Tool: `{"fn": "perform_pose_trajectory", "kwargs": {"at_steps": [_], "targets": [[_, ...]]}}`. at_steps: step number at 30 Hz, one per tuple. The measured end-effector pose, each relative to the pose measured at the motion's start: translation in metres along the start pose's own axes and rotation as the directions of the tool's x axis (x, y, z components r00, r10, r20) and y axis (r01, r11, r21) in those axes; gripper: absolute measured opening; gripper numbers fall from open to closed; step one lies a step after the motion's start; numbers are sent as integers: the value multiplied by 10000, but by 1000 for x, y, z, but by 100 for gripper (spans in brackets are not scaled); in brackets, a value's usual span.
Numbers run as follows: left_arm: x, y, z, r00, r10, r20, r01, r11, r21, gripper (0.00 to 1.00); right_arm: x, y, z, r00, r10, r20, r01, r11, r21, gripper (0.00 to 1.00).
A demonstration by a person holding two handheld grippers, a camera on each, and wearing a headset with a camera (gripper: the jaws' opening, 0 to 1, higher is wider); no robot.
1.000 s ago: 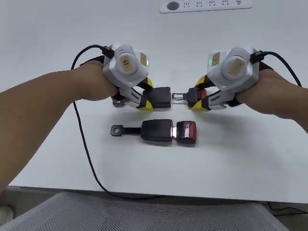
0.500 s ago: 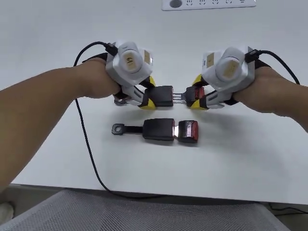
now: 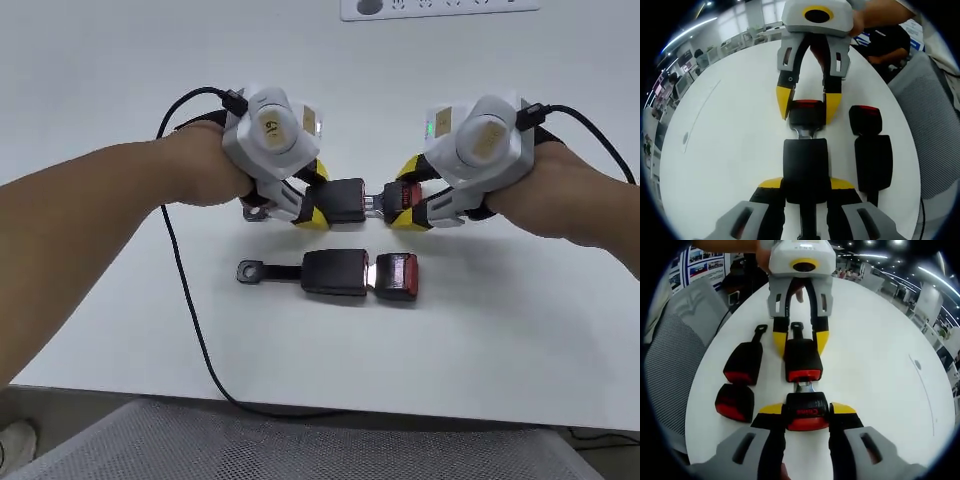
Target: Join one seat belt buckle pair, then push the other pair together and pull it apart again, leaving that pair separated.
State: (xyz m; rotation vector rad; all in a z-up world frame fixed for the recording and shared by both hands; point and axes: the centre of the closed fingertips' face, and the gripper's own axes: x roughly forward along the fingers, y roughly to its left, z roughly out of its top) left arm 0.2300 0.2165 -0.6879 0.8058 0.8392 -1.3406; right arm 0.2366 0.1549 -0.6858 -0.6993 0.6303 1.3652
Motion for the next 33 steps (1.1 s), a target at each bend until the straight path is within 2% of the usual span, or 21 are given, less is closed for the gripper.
{"fn": "perform_pose_trajectory", "kwargs": {"at_steps": [4, 7, 8, 20, 33], "targets": [[0, 0, 0, 10000, -12, 48, 12, 10000, 2, 31, 2, 0, 2, 10000, -17, -50, 16, 10000, -47, 31], [0, 0, 0, 10000, -94, 3, 94, 9999, 56, 31, 7, 4, 11, 10000, 29, 78, -28, 10000, -46, 31], [0, 1, -1, 9999, -111, -26, 111, 9999, 32, 31, 8, 3, 10, 10000, 8, -29, -9, 9998, -183, 31], [1, 2, -2, 9996, -239, -156, 241, 9996, 168, 31, 8, 2, 12, 9999, -77, 71, 77, 10000, 14, 31], [-1, 0, 1, 9999, -169, -29, 169, 9998, 73, 31, 9, 1, 11, 9996, -267, 57, 266, 9996, 108, 32]]}}
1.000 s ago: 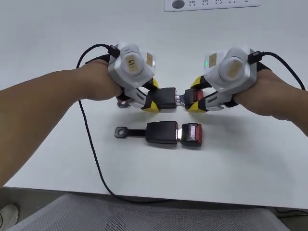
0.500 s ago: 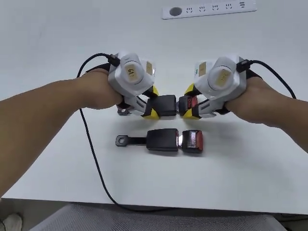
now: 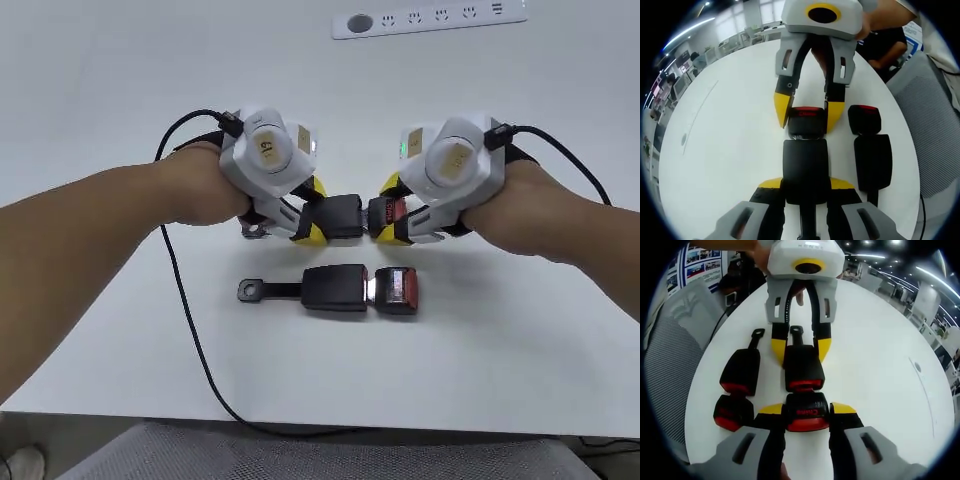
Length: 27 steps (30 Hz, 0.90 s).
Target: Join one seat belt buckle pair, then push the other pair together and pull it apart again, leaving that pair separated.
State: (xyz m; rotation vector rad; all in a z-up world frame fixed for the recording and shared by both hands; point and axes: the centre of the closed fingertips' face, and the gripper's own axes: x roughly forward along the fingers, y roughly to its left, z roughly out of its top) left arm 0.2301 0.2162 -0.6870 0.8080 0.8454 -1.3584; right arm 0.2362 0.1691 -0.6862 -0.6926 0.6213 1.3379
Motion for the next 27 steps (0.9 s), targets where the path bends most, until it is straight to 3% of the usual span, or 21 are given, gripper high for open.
{"fn": "perform_pose_trajectory", "kwargs": {"at_steps": [16, 25, 27], "targets": [[0, 0, 0, 10000, -27, 13, 27, 10000, -33, 31, -4, 2, -2, 10000, -44, -3, 44, 10000, 33, 32], [0, -1, 1, 10000, 7, 95, -6, 9999, -172, 32, -11, -2, -12, 10000, -7, -83, 7, 10000, -51, 32], [0, 0, 0, 10000, -7, 80, 8, 9999, -167, 32, -11, -3, -13, 10000, 7, 92, -7, 10000, 35, 33]]}}
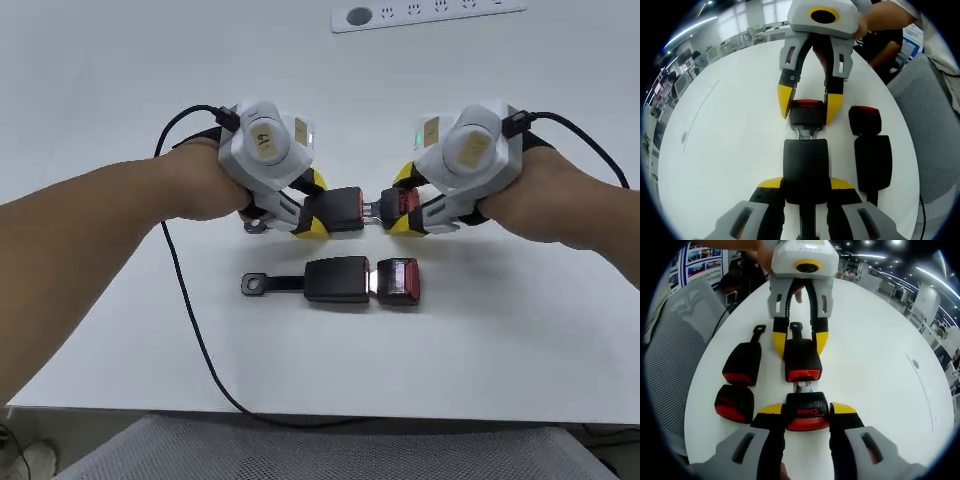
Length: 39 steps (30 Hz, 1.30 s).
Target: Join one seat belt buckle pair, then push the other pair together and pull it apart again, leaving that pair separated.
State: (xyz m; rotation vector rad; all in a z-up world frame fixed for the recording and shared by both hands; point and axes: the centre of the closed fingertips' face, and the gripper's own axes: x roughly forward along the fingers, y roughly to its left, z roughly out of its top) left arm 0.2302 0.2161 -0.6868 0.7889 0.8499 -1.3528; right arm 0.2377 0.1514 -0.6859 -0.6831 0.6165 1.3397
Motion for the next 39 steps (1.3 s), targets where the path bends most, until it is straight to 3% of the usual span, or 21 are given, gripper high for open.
{"fn": "perform_pose_trajectory", "kwargs": {"at_steps": [9, 24, 33, 39], "targets": [[1, 1, -1, 10000, 35, -74, -34, 10000, 32, 32, -5, 3, -6, 9998, -201, 3, 201, 9997, 120, 33], [2, 1, 0, 9998, -18, -174, 19, 10000, 81, 32, -63, 0, -73, 9962, -678, -538, 717, 9947, 740, 34], [1, -2, 3, 9998, 43, -216, -42, 10000, 59, 33, -85, 1, -100, 9942, -677, -836, 750, 9933, 874, 34], [0, -4, 5, 9999, 47, -164, -44, 9999, 158, 33, -88, 2, -109, 9920, -443, -1186, 532, 9960, 725, 34]]}}
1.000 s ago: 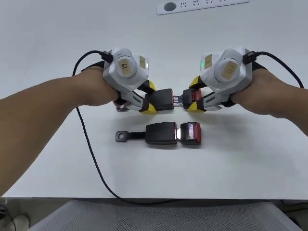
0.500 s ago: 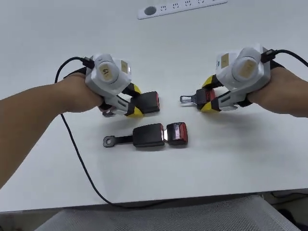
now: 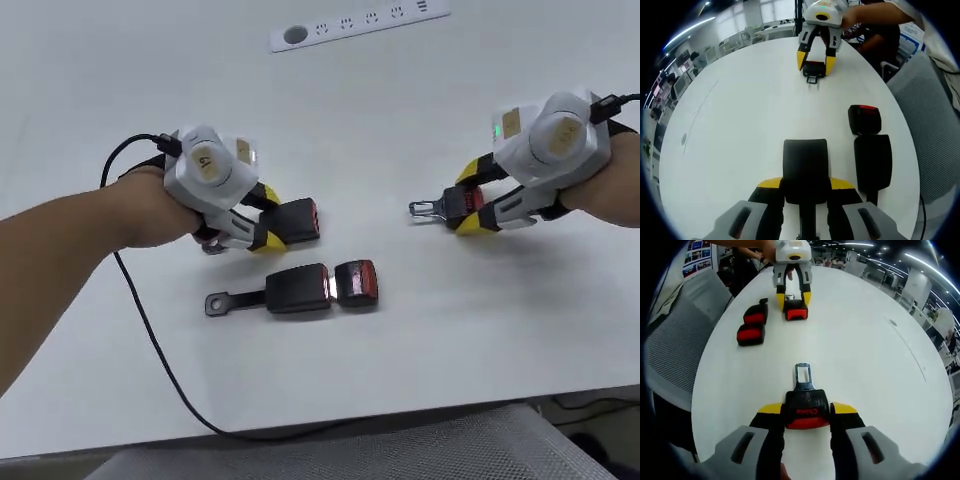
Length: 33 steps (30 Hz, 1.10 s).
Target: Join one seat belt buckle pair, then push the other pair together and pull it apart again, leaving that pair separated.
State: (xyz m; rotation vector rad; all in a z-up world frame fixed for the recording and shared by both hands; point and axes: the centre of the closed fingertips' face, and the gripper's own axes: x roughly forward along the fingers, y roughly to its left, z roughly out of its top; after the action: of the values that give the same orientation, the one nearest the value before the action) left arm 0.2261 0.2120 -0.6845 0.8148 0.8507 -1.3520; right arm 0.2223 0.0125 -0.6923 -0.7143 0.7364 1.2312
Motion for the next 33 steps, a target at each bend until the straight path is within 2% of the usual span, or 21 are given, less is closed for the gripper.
{"fn": "perform_pose_trajectory", "kwargs": {"at_steps": [9, 14, 17, 19, 20, 21, 23, 24, 26, 27, 28, 29, 30, 33], "targets": [[1, 3, -3, 9999, 0, -163, 1, 10000, 91, 33, 2, -2, -1, 10000, 27, -56, -25, 9993, 377, 35], [1, 7, -4, 9997, 193, -174, -189, 9996, 203, 35, 0, -8, -3, 9989, -452, -123, 458, 9975, 544, 41], [-2, 7, -5, 9987, 418, -302, -413, 9990, 169, 44, -4, -8, -2, 9954, -917, -292, 930, 9946, 462, 45], [-11, 9, 5, 9966, 670, 485, -636, 9957, -677, 45, -10, -9, 1, 9925, -1219, -103, 1223, 9892, 811, 44], [-17, 15, 3, 9934, 951, 645, -898, 9927, -804, 45, -14, -10, 6, 9882, -1518, 186, 1479, 9796, 1361, 45], [-22, 16, 2, 9918, 1082, 683, -1015, 9903, -951, 47, -19, -10, 8, 9862, -1636, 265, 1582, 9772, 1419, 47], [-33, 11, -1, 9889, 1283, 752, -1189, 9859, -1177, 49, -28, -5, 13, 9806, -1907, 446, 1817, 9708, 1565, 50], [-39, 7, 1, 9858, 1406, 918, -1290, 9840, -1227, 50, -32, 1, 15, 9785, -1988, 558, 1861, 9661, 1790, 53], [-49, -1, 0, 9789, 1682, 1156, -1498, 9768, -1531, 53, -35, 8, 17, 9751, -2122, 638, 1967, 9614, 1923, 60], [-54, -7, -2, 9727, 1878, 1361, -1642, 9720, -1682, 56, -36, 11, 17, 9742, -2166, 637, 2008, 9603, 1935, 65], [-55, -7, -5, 9698, 1984, 1416, -1719, 9686, -1793, 59, -39, 17, 18, 9730, -2220, 636, 2058, 9586, 1969, 68], [-60, -14, -10, 9645, 2187, 1478, -1849, 9594, -2128, 61, -40, 22, 18, 9718, -2272, 633, 2104, 9563, 2030, 71], [-63, -21, -11, 9616, 2264, 1550, -1887, 9558, -2255, 64, -42, 27, 19, 9707, -2306, 675, 2122, 9546, 2089, 74], [-71, -47, -26, 9581, 2482, 1428, -2072, 9452, -2525, 70, -46, 48, 24, 9694, -2323, 790, 2090, 9504, 2303, 79]]}}
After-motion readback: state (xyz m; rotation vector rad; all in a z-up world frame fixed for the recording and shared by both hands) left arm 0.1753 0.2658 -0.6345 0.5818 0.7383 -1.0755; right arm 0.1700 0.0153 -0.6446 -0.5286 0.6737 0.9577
